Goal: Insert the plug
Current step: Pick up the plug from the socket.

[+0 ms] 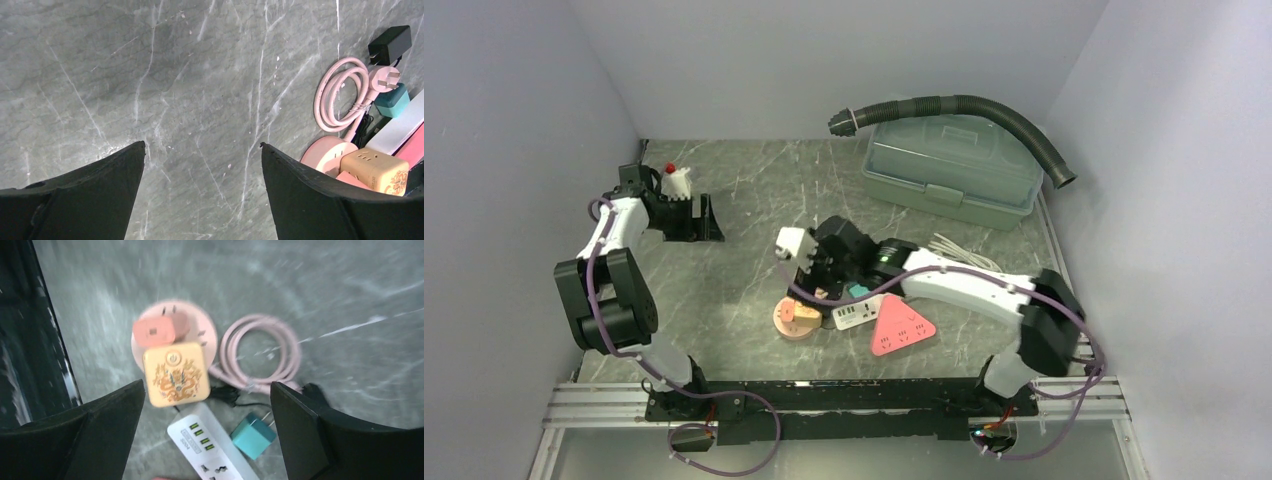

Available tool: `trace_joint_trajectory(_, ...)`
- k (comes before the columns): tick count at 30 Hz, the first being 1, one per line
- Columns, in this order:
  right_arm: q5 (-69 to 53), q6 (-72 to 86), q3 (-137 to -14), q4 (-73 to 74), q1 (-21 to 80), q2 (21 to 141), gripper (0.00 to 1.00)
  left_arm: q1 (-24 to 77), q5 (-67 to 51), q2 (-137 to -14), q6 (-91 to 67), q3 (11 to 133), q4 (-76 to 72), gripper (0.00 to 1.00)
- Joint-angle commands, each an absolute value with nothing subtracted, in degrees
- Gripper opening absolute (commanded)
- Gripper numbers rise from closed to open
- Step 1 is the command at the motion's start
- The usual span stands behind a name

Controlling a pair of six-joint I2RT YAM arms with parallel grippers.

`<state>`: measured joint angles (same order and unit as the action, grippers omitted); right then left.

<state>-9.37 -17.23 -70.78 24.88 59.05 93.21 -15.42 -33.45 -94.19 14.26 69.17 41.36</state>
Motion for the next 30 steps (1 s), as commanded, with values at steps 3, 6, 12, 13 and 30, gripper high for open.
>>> trace_joint_trajectory(3, -11.7, -6.1, -71.4, 16.1, 57.5, 89.4, 1.00, -17.1, -33.3, -89.5, 14.4, 69.4, 40.1, 0.96)
trace_joint_trajectory(6, -8.1, -9.8, -70.6, 15.7, 60.6, 89.0, 1.00, -17.3, -31.4, -89.4, 14.4, 70.0, 41.3, 1.00)
trace_joint_trajectory(12, -8.0, -17.8, -71.3, 16.7, 64.9, 90.9, 1.00, -17.7, -30.2, -91.3, 13.2, 72.3, 42.7, 1.00)
trace_joint_trajectory(13, -7.9, -19.0, -72.4, 18.5, 65.5, 92.0, 1.00, -17.9, -30.2, -91.5, 12.9, 72.4, 42.5, 1.00)
trace_joint_trajectory(30, -8.9, -23.7, -82.7, 24.3, 66.9, 104.4, 0.92, -20.7, -32.6, -93.9, 13.7, 73.5, 42.1, 1.00)
